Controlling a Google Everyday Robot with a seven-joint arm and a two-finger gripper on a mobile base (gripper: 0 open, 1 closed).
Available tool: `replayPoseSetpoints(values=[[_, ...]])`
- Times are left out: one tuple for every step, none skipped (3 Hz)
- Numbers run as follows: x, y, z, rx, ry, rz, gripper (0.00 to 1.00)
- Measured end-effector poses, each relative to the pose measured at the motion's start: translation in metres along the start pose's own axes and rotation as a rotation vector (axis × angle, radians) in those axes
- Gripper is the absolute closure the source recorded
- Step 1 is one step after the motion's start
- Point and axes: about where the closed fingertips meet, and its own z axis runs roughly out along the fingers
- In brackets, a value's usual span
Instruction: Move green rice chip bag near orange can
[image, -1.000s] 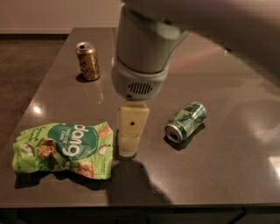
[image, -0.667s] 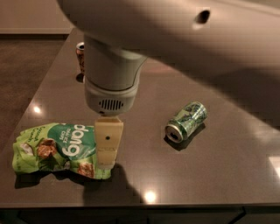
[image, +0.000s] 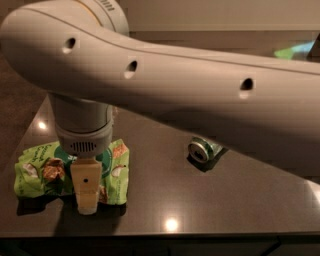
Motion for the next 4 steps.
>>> replayPoseSetpoints(values=[[-0.014,-0.01,0.021,-0.029,0.004,-0.007,0.17],[-0.019,-0.021,0.032,-0.051,0.002,0.002,0.41],[-0.017,-0.034,0.028,-0.056,-0.004,0.026,0.62],[-0.005,-0.059,0.013,-0.038,-0.01,0.078,0.87]])
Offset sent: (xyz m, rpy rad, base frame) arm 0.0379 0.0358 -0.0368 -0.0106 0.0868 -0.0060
